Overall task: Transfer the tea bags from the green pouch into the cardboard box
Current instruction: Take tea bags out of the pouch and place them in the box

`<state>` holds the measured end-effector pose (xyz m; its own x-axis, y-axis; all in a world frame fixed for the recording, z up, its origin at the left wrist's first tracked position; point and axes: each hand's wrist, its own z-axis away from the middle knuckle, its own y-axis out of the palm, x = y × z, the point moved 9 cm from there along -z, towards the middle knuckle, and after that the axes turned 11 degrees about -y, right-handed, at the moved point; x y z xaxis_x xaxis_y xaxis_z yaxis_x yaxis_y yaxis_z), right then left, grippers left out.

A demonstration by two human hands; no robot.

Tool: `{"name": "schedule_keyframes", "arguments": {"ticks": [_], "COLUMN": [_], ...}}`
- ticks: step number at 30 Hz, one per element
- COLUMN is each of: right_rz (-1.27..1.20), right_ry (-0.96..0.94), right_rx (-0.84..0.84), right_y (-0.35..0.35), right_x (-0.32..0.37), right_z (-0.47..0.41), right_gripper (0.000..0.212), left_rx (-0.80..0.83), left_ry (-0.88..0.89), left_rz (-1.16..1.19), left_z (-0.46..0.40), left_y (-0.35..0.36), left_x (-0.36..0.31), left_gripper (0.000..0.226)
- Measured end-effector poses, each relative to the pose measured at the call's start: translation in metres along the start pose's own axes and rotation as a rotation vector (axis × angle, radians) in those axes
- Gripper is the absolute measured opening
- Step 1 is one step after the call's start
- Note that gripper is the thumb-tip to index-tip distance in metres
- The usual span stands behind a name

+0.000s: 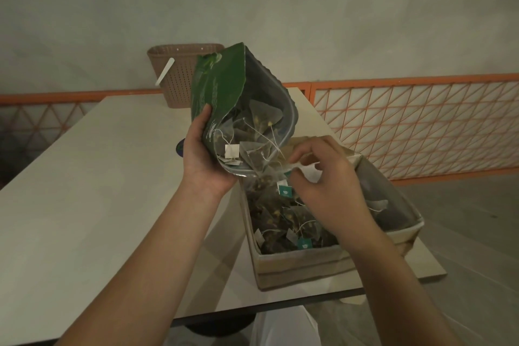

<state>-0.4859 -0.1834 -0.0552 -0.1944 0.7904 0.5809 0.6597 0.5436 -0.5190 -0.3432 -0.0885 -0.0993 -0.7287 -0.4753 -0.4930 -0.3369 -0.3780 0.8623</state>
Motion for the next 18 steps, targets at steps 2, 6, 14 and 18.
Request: {"name": "schedule_keyframes", "arguments": {"ticks": [2, 6, 14, 18], "right_rz": [0.035, 0.185, 0.301, 0.184], "right_ry": [-0.025, 0.008, 0.072, 0.069], "right_rx": [0.005, -0.043, -0.024, -0.063], "right_y": [0.004, 0.002, 0.005, 0.007], "right_x": [-0.001, -0.007, -0.008, -0.014], "right_z": [0.000, 0.003, -0.005, -0.005], "right_gripper": [0.017, 0.021, 0.042, 0.027], "left_rx": [0.000, 0.030, 0.018, 0.017], "left_ry": [0.001, -0.001, -0.005, -0.002], "left_rz": [0.000, 0.009, -0.004, 0.000], "left_z": [0.001, 0.003, 0.002, 0.002], "left_y": [0.001, 0.004, 0.004, 0.004], "left_x": [0.000, 0.000, 0.001, 0.000], "left_gripper": [0.058, 0.056, 0.051, 0.057]}}
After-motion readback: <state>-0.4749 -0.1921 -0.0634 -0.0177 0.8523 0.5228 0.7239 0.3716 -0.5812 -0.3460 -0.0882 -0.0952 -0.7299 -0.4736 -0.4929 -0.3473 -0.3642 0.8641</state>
